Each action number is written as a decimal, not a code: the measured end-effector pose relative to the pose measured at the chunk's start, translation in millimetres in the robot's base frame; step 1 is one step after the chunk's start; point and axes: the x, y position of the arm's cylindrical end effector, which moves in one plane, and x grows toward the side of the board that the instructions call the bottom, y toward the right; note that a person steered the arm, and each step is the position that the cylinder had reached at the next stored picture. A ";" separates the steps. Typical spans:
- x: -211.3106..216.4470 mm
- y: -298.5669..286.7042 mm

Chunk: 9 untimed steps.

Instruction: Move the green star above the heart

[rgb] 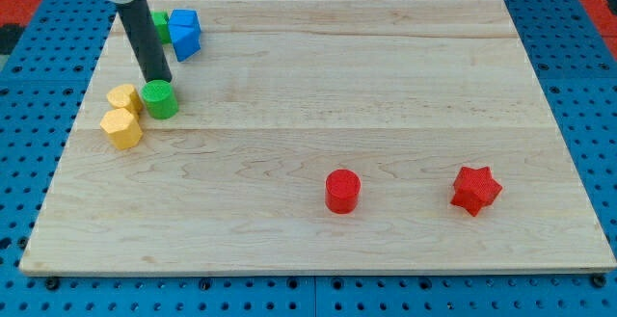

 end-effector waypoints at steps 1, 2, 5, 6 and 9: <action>-12.4 -50.4; -43.3 -83.2; -143.3 -4.4; -95.0 13.7; -102.9 4.2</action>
